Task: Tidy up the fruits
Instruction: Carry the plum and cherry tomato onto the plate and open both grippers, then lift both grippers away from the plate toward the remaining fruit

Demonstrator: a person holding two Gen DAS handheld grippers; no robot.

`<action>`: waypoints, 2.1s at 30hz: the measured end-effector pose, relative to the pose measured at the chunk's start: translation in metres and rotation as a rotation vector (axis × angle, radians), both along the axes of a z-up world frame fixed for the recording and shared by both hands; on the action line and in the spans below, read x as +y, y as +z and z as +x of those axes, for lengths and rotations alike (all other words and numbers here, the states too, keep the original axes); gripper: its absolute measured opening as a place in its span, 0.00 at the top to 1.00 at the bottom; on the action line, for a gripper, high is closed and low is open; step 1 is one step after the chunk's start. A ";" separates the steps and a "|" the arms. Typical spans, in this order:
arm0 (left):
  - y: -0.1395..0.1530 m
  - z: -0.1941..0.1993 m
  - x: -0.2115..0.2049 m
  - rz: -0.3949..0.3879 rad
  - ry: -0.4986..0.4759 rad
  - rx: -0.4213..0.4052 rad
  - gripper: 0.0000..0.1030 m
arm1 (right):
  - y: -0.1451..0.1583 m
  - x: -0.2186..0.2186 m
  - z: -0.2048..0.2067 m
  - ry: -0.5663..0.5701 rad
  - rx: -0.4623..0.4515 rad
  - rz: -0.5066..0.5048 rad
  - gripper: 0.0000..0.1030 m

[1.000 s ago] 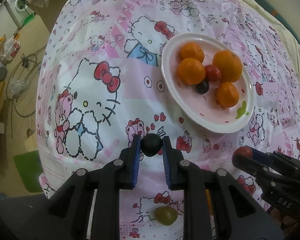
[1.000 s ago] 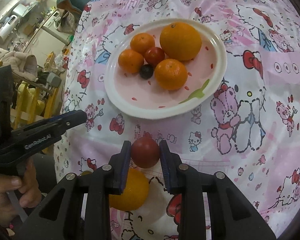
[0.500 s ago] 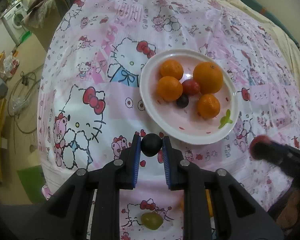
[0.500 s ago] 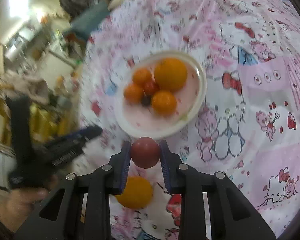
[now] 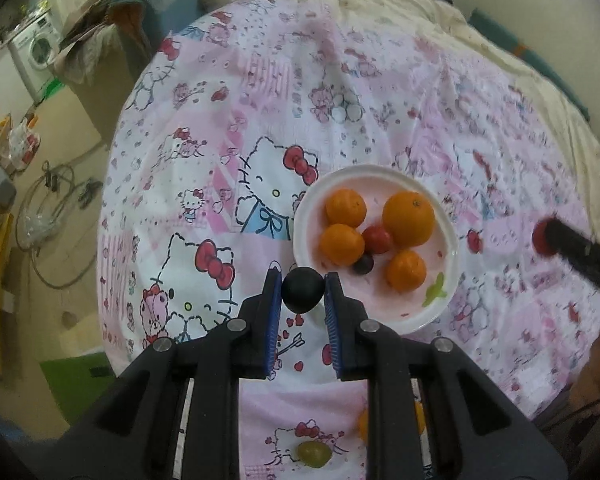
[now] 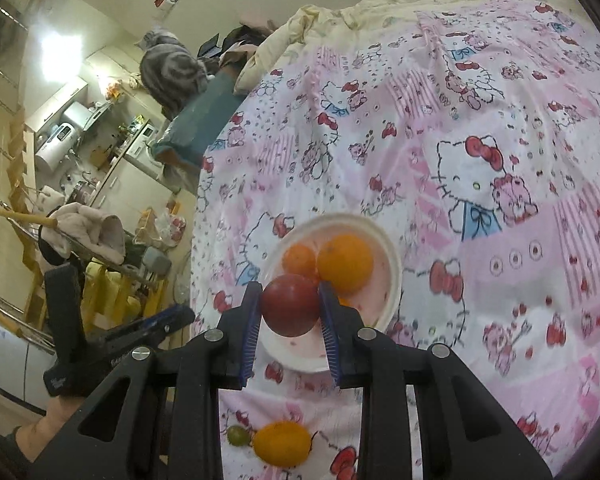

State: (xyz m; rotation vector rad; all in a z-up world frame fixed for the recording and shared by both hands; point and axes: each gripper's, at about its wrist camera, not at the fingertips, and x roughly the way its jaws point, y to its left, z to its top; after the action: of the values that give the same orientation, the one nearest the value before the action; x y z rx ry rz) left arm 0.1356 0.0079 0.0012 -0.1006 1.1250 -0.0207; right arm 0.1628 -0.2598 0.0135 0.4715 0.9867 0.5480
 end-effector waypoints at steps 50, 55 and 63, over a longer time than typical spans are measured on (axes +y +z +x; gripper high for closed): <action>-0.076 0.046 -0.068 -0.011 -0.164 0.108 0.54 | -0.086 0.017 0.047 0.006 0.210 -0.142 0.36; -0.072 0.046 -0.067 0.034 -0.138 0.095 0.27 | -0.077 0.018 0.045 0.007 0.174 -0.139 0.31; -0.061 0.039 -0.064 -0.020 -0.137 0.052 0.27 | -0.076 0.017 0.045 0.001 0.178 -0.146 0.31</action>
State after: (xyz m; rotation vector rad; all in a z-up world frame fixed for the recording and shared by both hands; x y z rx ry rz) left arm 0.1748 -0.0565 -0.0600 -0.0425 1.1822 -0.1520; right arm 0.2074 -0.2429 -0.0624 0.3939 1.1881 0.4368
